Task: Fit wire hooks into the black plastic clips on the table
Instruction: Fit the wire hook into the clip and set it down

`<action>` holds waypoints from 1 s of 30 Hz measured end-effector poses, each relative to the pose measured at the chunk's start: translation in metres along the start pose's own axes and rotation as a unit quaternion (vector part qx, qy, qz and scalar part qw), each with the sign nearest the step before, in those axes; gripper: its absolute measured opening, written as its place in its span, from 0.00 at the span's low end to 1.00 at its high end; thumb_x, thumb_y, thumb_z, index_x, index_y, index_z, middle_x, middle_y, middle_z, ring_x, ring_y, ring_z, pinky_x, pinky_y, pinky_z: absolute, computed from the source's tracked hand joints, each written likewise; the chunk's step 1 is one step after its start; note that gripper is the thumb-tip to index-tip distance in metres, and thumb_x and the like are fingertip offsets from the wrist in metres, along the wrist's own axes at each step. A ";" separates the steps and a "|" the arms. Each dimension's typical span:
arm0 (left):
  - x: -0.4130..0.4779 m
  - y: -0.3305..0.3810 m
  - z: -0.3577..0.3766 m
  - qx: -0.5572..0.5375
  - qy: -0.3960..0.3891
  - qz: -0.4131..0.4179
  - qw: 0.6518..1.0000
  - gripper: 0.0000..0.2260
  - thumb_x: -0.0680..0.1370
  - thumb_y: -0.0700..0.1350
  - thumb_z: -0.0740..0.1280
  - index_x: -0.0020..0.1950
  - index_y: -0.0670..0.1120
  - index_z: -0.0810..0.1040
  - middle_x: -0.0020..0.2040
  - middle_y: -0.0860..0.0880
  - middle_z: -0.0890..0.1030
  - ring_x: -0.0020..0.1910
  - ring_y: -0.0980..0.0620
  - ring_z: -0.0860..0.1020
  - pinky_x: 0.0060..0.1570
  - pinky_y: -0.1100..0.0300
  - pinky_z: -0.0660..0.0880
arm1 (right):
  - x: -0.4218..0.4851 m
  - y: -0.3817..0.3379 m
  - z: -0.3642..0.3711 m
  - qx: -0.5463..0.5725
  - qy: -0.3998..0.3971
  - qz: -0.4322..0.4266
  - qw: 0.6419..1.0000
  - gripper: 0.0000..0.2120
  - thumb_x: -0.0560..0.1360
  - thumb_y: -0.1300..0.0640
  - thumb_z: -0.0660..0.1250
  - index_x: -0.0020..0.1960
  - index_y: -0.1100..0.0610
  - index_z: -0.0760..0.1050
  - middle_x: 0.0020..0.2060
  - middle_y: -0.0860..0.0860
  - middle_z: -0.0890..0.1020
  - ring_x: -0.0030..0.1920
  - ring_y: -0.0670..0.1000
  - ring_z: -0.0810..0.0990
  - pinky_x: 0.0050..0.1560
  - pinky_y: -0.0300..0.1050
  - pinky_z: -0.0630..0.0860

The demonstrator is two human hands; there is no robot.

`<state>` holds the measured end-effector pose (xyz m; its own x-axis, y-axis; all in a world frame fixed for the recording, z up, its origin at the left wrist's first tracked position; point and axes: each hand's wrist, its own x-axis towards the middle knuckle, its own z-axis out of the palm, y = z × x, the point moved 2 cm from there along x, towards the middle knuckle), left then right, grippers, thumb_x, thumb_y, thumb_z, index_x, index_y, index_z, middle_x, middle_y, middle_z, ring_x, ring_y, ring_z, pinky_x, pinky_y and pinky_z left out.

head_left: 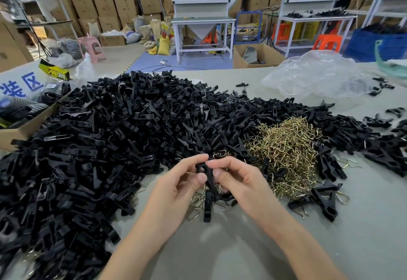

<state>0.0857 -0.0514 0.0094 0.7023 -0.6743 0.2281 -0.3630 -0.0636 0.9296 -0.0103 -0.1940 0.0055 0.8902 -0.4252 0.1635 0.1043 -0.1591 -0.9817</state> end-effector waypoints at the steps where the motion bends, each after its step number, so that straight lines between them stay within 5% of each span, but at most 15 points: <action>1: 0.000 0.000 0.001 0.019 0.008 0.014 1.000 0.13 0.78 0.49 0.68 0.58 0.66 0.78 0.44 0.59 0.79 0.43 0.57 0.79 0.45 0.66 0.76 | 0.000 -0.001 -0.001 0.000 0.001 0.000 1.000 0.10 0.81 0.62 0.66 0.54 0.51 0.83 0.40 0.42 0.84 0.41 0.40 0.80 0.46 0.34 0.75; 6: 0.005 -0.003 -0.005 -0.006 0.104 0.026 0.994 0.13 0.80 0.41 0.67 0.55 0.60 0.81 0.42 0.55 0.83 0.40 0.59 0.80 0.42 0.70 0.74 | 0.001 0.001 0.001 0.047 0.056 0.006 0.997 0.11 0.83 0.55 0.62 0.64 0.47 0.75 0.51 0.44 0.85 0.53 0.44 0.84 0.57 0.41 0.79; 8: 0.010 -0.008 -0.015 -0.039 0.160 0.009 0.986 0.11 0.81 0.42 0.66 0.55 0.59 0.80 0.42 0.53 0.84 0.40 0.56 0.80 0.42 0.66 0.76 | -0.002 0.003 -0.001 -0.106 0.106 -0.035 0.988 0.10 0.83 0.52 0.61 0.62 0.44 0.76 0.52 0.40 0.83 0.56 0.40 0.81 0.60 0.40 0.77; 11: 0.014 -0.017 -0.025 -0.102 0.220 -0.025 0.970 0.09 0.82 0.45 0.65 0.56 0.58 0.81 0.43 0.53 0.85 0.43 0.57 0.81 0.50 0.59 0.77 | -0.009 0.009 0.014 -0.421 0.056 -0.124 0.897 0.12 0.81 0.45 0.60 0.59 0.44 0.80 0.57 0.38 0.79 0.61 0.39 0.73 0.67 0.42 0.69; 16: 0.015 -0.020 -0.026 -0.125 0.238 -0.043 0.962 0.08 0.82 0.47 0.65 0.58 0.56 0.81 0.41 0.56 0.84 0.41 0.59 0.81 0.49 0.58 0.78 | -0.012 0.021 0.036 -0.540 -0.009 -0.106 0.835 0.16 0.74 0.38 0.63 0.53 0.43 0.82 0.64 0.45 0.77 0.67 0.51 0.74 0.72 0.57 0.68; 25: 0.014 -0.019 -0.021 -0.143 0.215 -0.041 0.965 0.07 0.82 0.45 0.65 0.57 0.54 0.80 0.40 0.55 0.84 0.39 0.60 0.80 0.44 0.68 0.78 | -0.012 0.017 0.036 -0.515 0.006 -0.183 0.837 0.10 0.80 0.47 0.62 0.53 0.46 0.82 0.54 0.40 0.81 0.63 0.47 0.76 0.76 0.52 0.63; 28: 0.013 -0.018 -0.018 -0.156 0.189 -0.047 0.968 0.08 0.80 0.48 0.66 0.57 0.55 0.81 0.41 0.53 0.84 0.40 0.58 0.81 0.44 0.66 0.78 | -0.008 0.016 0.034 -0.500 0.018 -0.187 0.845 0.11 0.82 0.48 0.61 0.53 0.46 0.82 0.51 0.40 0.81 0.58 0.46 0.76 0.72 0.51 0.68; 30: 0.012 -0.015 -0.017 -0.172 0.168 -0.049 0.969 0.10 0.75 0.52 0.67 0.56 0.56 0.82 0.42 0.50 0.84 0.41 0.55 0.81 0.44 0.65 0.79 | -0.007 0.013 0.030 -0.433 0.036 -0.163 0.886 0.14 0.83 0.46 0.58 0.56 0.46 0.82 0.50 0.39 0.80 0.54 0.43 0.75 0.62 0.44 0.72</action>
<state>0.1095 -0.0463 0.0031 0.9039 -0.3958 0.1624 -0.0999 0.1737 0.9797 -0.0018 -0.1664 -0.0108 0.8417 -0.2808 0.4612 -0.0554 -0.8945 -0.4436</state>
